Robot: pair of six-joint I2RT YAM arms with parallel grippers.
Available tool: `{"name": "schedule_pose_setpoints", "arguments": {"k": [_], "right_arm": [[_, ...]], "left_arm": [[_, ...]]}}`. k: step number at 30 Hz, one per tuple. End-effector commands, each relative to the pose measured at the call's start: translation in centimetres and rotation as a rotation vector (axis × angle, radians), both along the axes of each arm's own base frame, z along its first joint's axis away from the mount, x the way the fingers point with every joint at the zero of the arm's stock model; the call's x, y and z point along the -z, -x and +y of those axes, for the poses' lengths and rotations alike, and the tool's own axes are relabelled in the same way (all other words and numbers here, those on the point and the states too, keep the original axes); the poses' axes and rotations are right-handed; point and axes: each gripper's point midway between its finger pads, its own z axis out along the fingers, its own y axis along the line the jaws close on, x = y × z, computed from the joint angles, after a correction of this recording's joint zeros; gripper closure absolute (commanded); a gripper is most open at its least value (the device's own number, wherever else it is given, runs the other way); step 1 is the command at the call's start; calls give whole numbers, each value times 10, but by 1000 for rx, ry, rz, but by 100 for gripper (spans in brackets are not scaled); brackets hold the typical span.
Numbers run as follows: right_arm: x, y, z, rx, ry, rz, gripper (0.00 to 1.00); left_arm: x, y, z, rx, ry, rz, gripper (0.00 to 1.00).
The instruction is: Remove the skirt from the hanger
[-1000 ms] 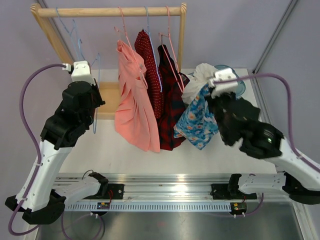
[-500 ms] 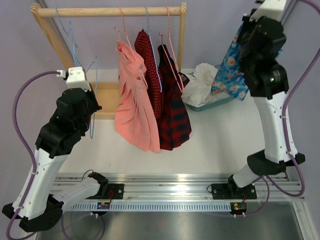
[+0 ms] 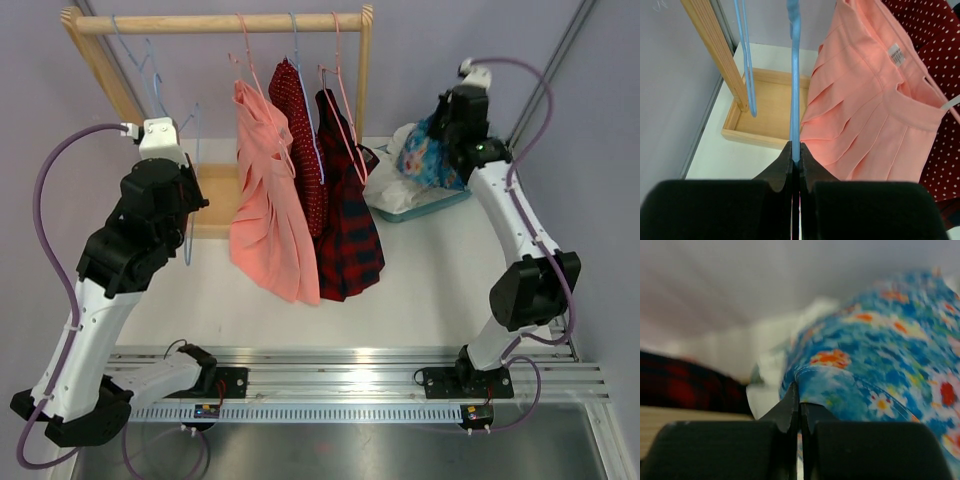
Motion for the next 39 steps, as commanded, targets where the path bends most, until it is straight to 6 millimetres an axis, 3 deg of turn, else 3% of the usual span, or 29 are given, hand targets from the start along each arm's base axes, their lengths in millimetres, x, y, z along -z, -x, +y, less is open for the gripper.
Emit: {"name": "schedule_pose_setpoints", "arguments": {"k": [1,2,3,4,5,6,7,8,9,10,11,12,13,14,15,16,17,18,19,21,22,25,32,39], "right_arm": [[65,7,38,-138,-205,68,100],[86,8,42,-150,-218,108,66],[104,12,44,-157,-227,145,39],[134,21,50,-186,-232,216,20],[140,28,55,-213,-254,228,7],[148,34,58,-228,-268,239,5],[178,51,59,-236,-282,296,3],[165,61,65,-273,-310,255,1],[169,71,65,-279,-319,257,1],[192,88,64,-279,-323,303,0],[181,100,63,-285,-331,273,0],[185,111,63,-298,-337,282,1],[201,127,62,-302,-339,316,1],[201,143,62,-314,-346,309,1],[189,146,62,-324,-355,285,1],[198,158,62,-328,-362,303,0],[184,169,63,-350,-374,266,1],[182,176,63,-359,-381,257,0],[187,185,64,-371,-389,261,1],[174,199,69,-424,-407,216,0],[179,205,69,-429,-408,222,1],[181,216,66,-433,-387,213,1],[182,228,73,-477,-416,222,0],[184,225,74,-485,-418,222,1]], "left_arm": [[-38,-13,0,-22,20,-96,100],[-43,-17,-1,-22,15,-101,100],[-46,-20,0,-28,7,-100,100],[-61,-22,0,-29,10,-125,100],[-59,-31,-3,-35,-6,-109,100],[-63,-35,-3,-37,-9,-113,100],[-76,-36,-2,-41,-10,-139,100],[-79,-44,-4,-43,-16,-146,100],[-85,-48,-3,-43,-16,-160,100],[-90,-51,-3,-43,-22,-170,100],[-100,-58,-5,-42,-17,-188,100],[-105,-64,-4,-29,-12,-196,100],[-107,-70,-5,-20,-19,-194,100],[-114,-80,-6,-1,-16,-202,100],[-113,-89,-7,8,-18,-197,100],[-115,-95,-5,17,-14,-199,100],[-122,-100,-10,61,3,-215,100],[-113,-117,-2,41,3,-189,100],[-111,-124,0,45,14,-187,100],[-107,-142,-1,89,41,-198,100],[-101,-153,-3,100,69,-194,100],[-90,-177,-13,192,137,-181,100],[-59,-210,-19,236,179,-116,100],[-21,-201,-20,222,228,-31,100]]}}
